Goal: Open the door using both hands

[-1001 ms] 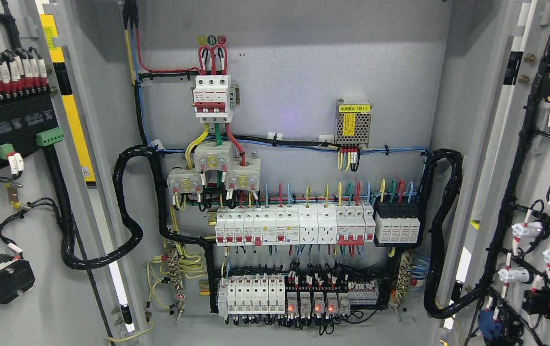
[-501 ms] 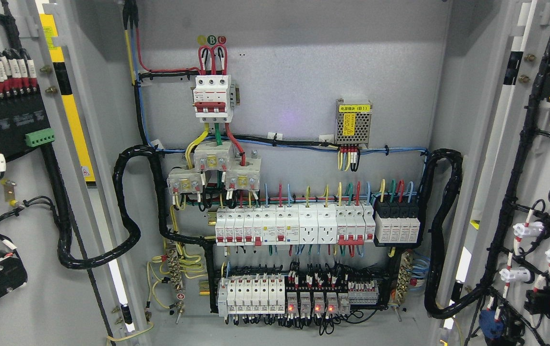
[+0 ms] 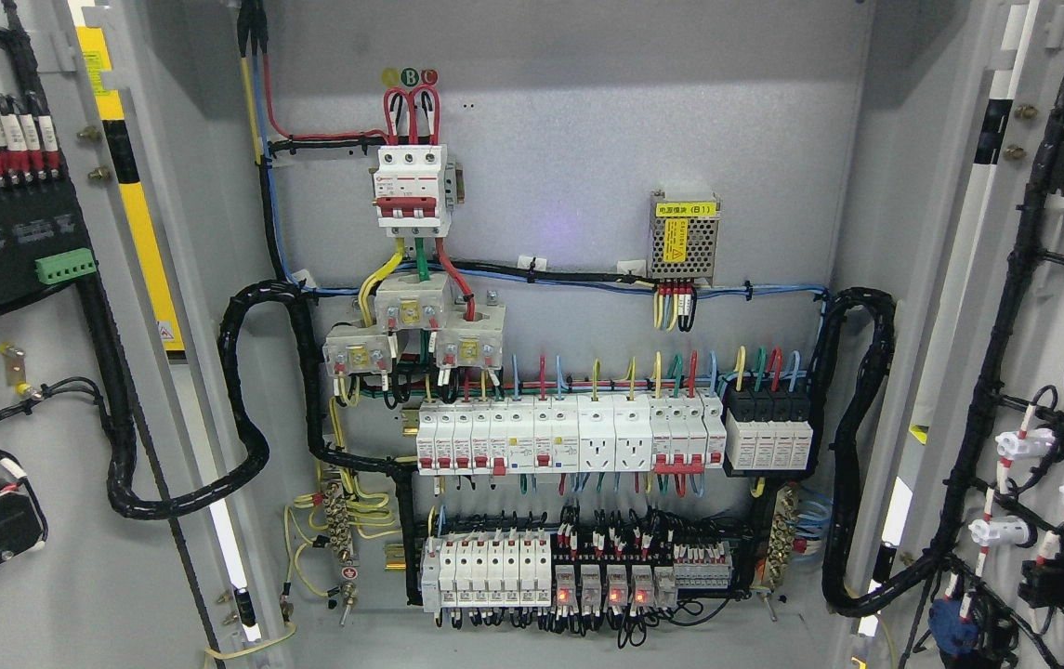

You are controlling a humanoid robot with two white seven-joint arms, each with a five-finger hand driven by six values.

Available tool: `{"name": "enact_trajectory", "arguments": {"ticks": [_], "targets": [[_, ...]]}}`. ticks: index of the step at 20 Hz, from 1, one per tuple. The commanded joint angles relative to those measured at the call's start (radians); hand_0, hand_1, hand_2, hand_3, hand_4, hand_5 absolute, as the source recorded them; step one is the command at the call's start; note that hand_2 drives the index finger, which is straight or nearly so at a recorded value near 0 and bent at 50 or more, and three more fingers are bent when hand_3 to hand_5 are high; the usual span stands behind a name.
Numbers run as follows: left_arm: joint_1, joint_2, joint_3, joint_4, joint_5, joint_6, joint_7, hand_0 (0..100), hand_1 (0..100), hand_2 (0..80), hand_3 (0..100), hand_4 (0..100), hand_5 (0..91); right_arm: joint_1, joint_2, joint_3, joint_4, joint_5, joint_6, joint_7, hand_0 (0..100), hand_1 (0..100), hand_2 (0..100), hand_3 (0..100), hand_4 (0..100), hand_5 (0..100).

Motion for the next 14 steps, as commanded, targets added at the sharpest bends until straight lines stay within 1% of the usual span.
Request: {"name": "enact_trajectory", "arguments": {"ticks": [1,7,14], "targets": [[-0.023,0.034,0.003,0.040,-0.001,0.014,0.000,0,20,20.6,40,17,0.0,0.005,0.016,-0.027,0.005,0.000,0.001,-0.001,21,11,0,0,0,0],[-0.046,0.047,0.002,0.049,0.000,0.016,0.000,0,20,20.8,42,18,0.0,0.010,0.039,-0.041,0.007,0.000,0.001,-0.001,21,11,0,0,0,0],[-0.046,0.054,0.003,0.057,-0.001,0.020,0.000,0,21,20.9,41,18,0.0,0.014,0.041,-0.045,0.008,0.000,0.001,-0.005,21,11,0,0,0,0]]}}
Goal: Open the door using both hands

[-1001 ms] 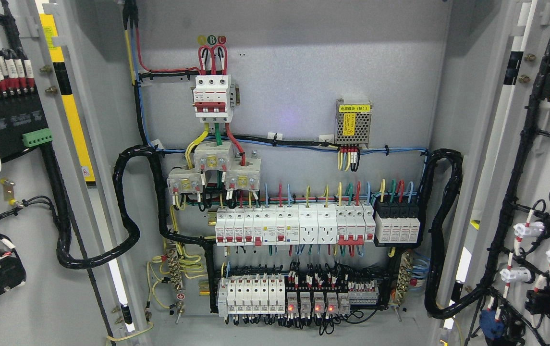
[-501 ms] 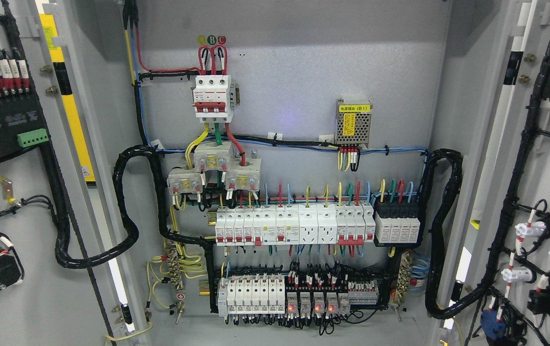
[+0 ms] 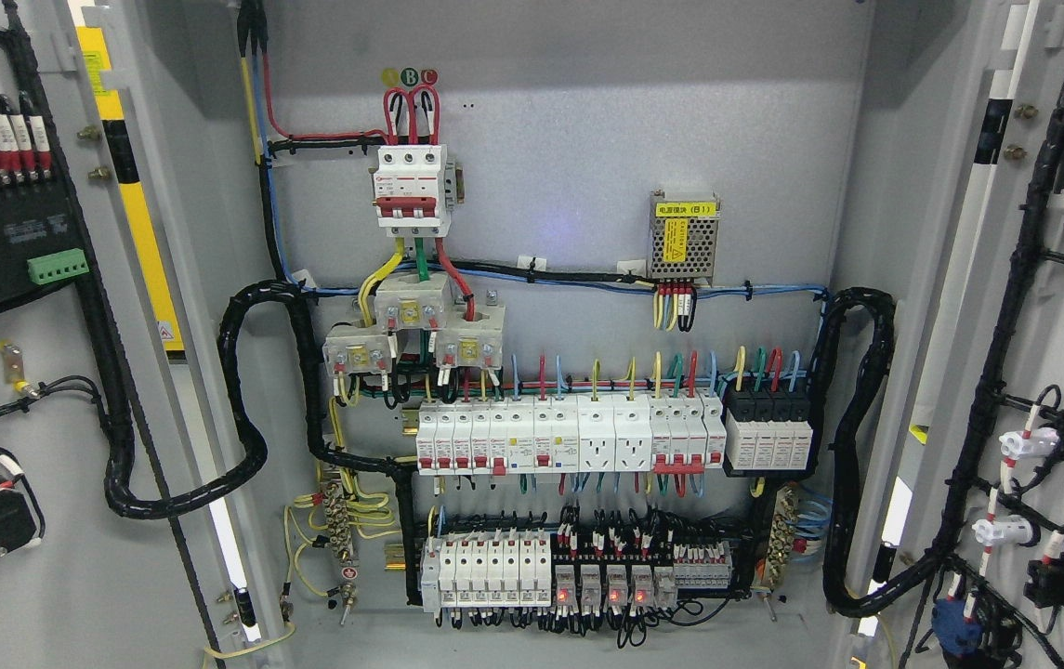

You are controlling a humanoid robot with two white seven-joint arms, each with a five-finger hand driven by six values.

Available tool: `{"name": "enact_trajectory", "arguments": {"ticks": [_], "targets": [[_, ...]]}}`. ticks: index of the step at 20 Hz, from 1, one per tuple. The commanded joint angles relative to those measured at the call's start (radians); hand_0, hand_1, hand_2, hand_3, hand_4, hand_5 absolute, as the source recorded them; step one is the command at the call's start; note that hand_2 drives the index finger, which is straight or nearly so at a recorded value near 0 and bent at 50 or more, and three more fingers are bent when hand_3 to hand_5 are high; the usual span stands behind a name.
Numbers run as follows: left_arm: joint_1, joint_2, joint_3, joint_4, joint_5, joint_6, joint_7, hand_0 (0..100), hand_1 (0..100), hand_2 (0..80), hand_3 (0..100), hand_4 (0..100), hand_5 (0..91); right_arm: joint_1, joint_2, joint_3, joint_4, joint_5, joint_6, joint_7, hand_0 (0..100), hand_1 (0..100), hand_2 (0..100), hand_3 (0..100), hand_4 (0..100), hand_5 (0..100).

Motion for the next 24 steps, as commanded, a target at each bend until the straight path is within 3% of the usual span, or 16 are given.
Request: {"name": "enact_trajectory", "arguments": {"ticks": [1,4,17,21,24], "targets": [[-0.006,0.020,0.002,0.015,-0.001,-0.001,-0.004,0,21,20.9,41,18,0.0,0.006,0.015,-0.020,0.003,0.000,-0.001,-0.005,21,11,0,0,0,0],[-0.004,0.018,0.002,0.013,-0.002,-0.001,-0.013,0,21,20.9,41,18,0.0,0.006,0.028,-0.034,0.009,0.000,-0.001,-0.006,21,11,0,0,0,0],[0.100,-0.014,-0.028,-0.157,-0.001,-0.010,-0.019,0,21,20.1,41,17,0.0,0.018,0.030,-0.053,0.009,-0.006,-0.003,-0.006,21,11,0,0,0,0],[0.109,-0.034,-0.038,-0.192,-0.004,-0.010,-0.018,0,21,20.1,40,17,0.0,0.019,0.022,-0.022,0.004,-0.006,-0.004,-0.004,21,11,0,0,0,0],[0.115,-0.045,-0.041,-0.206,-0.005,-0.010,-0.018,0,21,20.0,40,17,0.0,0.021,0.013,0.057,0.004,-0.003,-0.004,-0.004,22,11,0,0,0,0]]}}
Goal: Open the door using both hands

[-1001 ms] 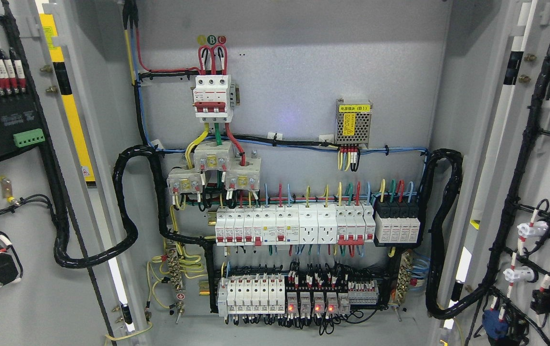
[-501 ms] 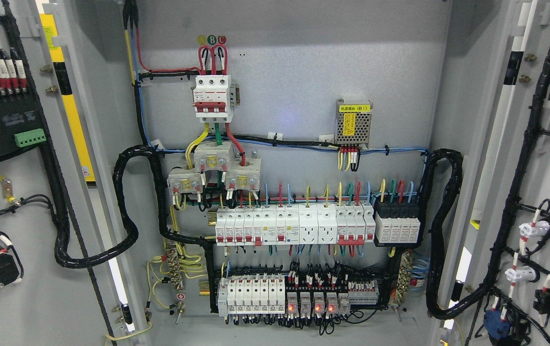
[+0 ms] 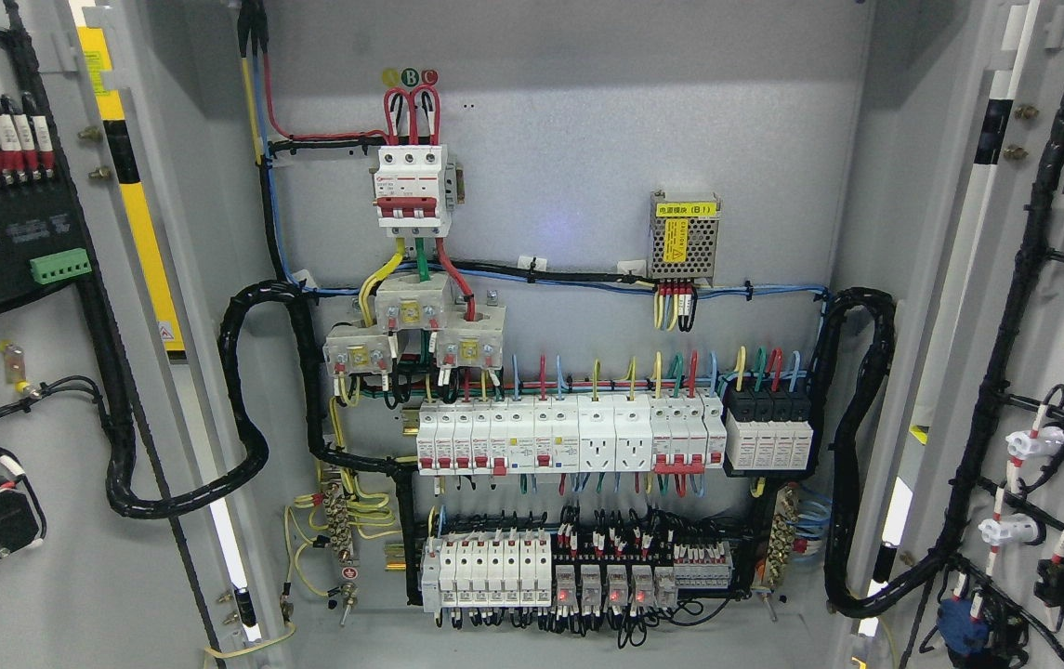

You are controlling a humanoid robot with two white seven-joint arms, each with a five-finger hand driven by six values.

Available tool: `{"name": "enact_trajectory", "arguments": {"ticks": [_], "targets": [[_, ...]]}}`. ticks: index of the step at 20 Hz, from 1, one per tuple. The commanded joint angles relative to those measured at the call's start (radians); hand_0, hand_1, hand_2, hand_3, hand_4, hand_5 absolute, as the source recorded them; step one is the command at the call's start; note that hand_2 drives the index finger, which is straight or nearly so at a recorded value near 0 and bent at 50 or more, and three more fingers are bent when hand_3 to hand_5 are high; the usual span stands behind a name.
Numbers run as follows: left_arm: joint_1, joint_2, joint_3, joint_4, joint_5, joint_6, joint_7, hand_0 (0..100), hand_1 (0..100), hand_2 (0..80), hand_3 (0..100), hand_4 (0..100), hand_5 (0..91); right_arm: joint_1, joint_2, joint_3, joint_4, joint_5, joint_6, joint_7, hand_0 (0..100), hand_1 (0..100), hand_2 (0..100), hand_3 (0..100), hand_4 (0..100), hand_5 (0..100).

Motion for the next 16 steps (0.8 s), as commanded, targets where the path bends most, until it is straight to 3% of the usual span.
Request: {"name": "enact_trajectory", "arguments": {"ticks": [1,5,9,12,16], "targets": [[0.024,-0.039,-0.017,-0.089,-0.002,-0.001,0.004,0,21,20.0,40,17,0.0,0.003,-0.014,0.115,0.003,0.005,0.001,0.007,22,11,0,0,0,0],[0.047,-0.053,-0.034,-0.108,-0.005,-0.004,0.004,0,21,19.8,40,16,0.0,-0.003,-0.026,0.244,0.054,0.014,0.001,0.007,22,11,0,0,0,0],[0.080,-0.101,-0.093,-0.135,-0.033,-0.039,0.007,0,21,19.3,39,15,0.0,-0.002,-0.026,0.295,0.087,0.017,0.001,0.007,22,11,0,0,0,0],[0.117,-0.168,-0.181,-0.120,-0.170,-0.135,0.010,0,20,18.4,34,10,0.0,0.000,-0.026,0.336,0.135,0.018,0.001,0.009,22,11,0,0,0,0],[0.168,-0.341,-0.268,-0.018,-0.348,-0.200,0.010,0,19,15.7,26,3,0.0,0.002,-0.023,0.413,0.259,0.018,-0.001,0.010,21,11,0,0,0,0]]}}
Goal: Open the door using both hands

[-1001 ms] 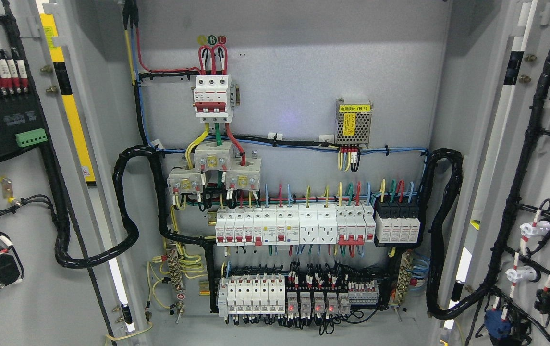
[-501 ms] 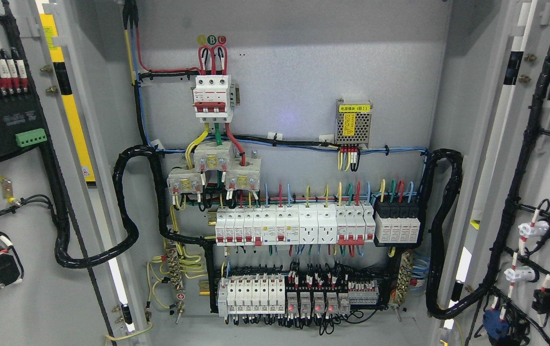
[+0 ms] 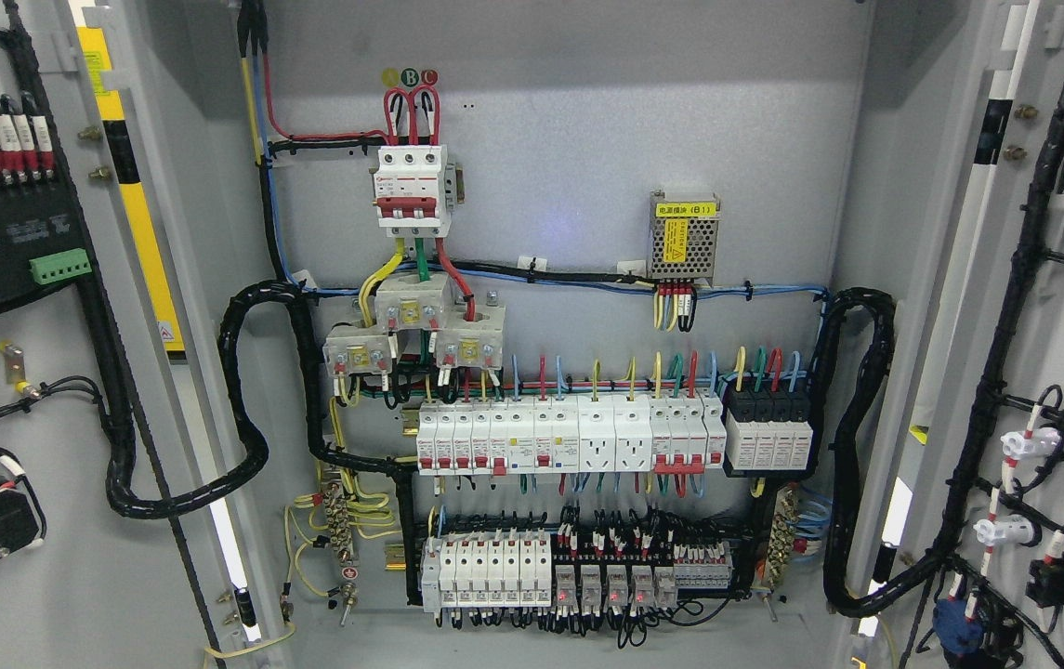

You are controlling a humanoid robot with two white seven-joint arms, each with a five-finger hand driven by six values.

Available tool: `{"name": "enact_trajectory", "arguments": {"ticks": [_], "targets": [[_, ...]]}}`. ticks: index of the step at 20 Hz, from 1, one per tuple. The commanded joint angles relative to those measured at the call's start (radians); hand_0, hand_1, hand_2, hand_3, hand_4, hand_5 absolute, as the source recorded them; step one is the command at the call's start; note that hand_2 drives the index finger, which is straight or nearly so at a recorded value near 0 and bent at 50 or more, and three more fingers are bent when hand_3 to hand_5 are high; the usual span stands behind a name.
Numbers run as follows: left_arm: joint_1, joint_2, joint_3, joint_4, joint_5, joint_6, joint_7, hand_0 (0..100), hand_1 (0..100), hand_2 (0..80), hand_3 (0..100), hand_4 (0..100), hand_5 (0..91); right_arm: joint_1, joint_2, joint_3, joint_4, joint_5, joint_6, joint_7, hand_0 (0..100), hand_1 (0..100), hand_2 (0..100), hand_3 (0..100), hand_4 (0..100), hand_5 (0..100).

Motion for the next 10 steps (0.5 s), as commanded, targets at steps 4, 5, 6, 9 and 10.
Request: {"name": "enact_trajectory", "arguments": {"ticks": [4,5,6,9,10], "targets": [[0.065,-0.261,-0.220,0.226,-0.217,-0.125,0.026,0,18,10.9,15,0,0.0,-0.003,-0.003,0.258,0.396,0.004,-0.002,0.011,21,11,0,0,0,0],[0.065,-0.261,-0.234,0.291,-0.217,-0.173,0.048,0,18,6.7,4,0,0.0,-0.004,-0.001,0.281,0.445,0.004,-0.002,0.011,21,11,0,0,0,0],[0.065,-0.261,-0.249,0.343,-0.216,-0.204,0.057,0,18,3.2,0,0,0.0,-0.004,0.002,0.306,0.497,0.008,-0.003,0.011,21,11,0,0,0,0],[0.062,-0.266,-0.298,0.511,-0.210,-0.236,0.079,0,17,0.0,0,0,0.0,-0.030,0.039,0.338,0.672,0.033,-0.002,0.011,21,11,0,0,0,0],[0.055,-0.271,-0.307,0.576,-0.207,-0.241,0.083,0,17,0.0,0,0,0.0,-0.038,0.057,0.341,0.734,0.063,0.000,0.009,21,11,0,0,0,0]]}}
